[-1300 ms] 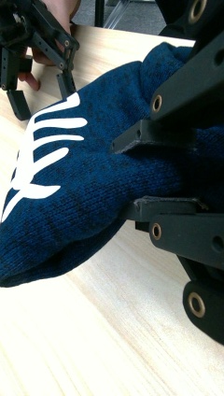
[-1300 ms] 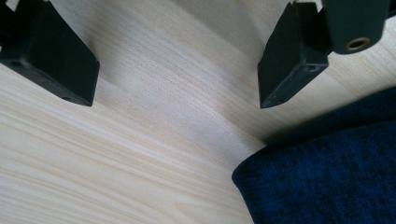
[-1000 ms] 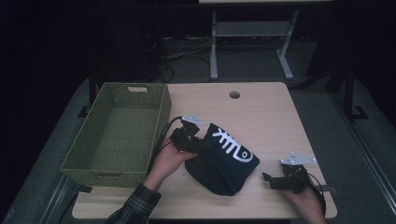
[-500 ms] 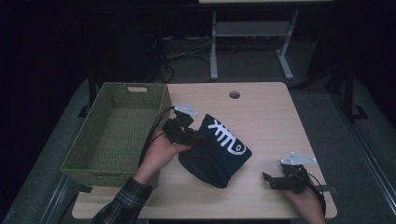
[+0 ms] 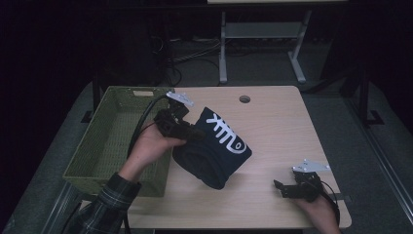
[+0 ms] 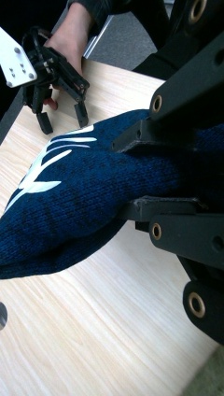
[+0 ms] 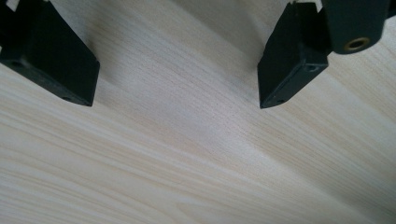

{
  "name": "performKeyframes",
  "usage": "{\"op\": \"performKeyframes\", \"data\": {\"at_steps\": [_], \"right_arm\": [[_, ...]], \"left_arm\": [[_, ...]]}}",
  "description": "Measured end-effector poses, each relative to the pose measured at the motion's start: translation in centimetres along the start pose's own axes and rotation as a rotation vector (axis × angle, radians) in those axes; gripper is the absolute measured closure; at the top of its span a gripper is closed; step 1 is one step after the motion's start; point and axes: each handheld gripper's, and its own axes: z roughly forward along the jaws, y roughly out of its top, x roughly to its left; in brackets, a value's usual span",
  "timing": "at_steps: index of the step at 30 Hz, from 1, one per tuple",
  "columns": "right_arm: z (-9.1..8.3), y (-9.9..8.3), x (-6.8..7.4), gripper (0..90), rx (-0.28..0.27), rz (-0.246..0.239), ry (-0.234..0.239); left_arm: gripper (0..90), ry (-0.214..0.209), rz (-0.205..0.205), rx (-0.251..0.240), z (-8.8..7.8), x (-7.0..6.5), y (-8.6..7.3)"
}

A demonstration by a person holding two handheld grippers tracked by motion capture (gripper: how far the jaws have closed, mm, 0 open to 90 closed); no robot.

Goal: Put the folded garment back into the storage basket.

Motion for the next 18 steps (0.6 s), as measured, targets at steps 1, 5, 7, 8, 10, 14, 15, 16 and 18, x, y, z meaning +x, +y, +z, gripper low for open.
{"op": "performKeyframes", "data": {"at_steps": [1, 5, 7, 8, 10, 14, 15, 16, 18], "right_arm": [[0.0, 0.0, 0.0, 12.6, 0.0, 0.001, 0.0], [0.0, 0.0, 0.0, 12.6, 0.0, 0.001, 0.0], [0.0, 0.0, 0.0, 12.6, 0.001, 0.002, 0.0], [0.0, 0.0, 0.0, 12.6, 0.0, 0.001, 0.0], [0.0, 0.0, 0.0, 12.6, 0.0, 0.0, 0.0], [0.0, 0.0, 0.0, 12.5, 0.002, 0.004, 0.001], [0.0, 0.0, 0.0, 12.5, 0.002, 0.004, 0.001], [0.0, 0.0, 0.0, 12.6, 0.002, 0.004, 0.001], [0.0, 0.0, 0.0, 12.6, 0.002, 0.003, -0.001]], "left_arm": [[72.1, 0.0, 0.0, 0.0, 0.0, 0.0, 0.0], [72.0, 0.015, -0.003, 0.009, -1.6, 0.3, 0.5], [72.0, 0.014, -0.008, 0.011, -2.4, 0.5, 0.7], [72.0, 0.012, -0.016, 0.011, -3.1, 0.7, 0.8], [72.0, 0.013, -0.024, 0.006, -3.8, 0.9, 0.8], [72.0, 0.025, -0.026, 0.005, -5.0, 1.2, 0.9], [72.0, 0.034, -0.024, 0.008, -5.4, 1.2, 0.9], [72.0, 0.053, -0.022, 0.008, -6.3, 1.3, 1.0], [72.0, 0.062, -0.027, 0.003, -6.8, 1.3, 1.0]]}}
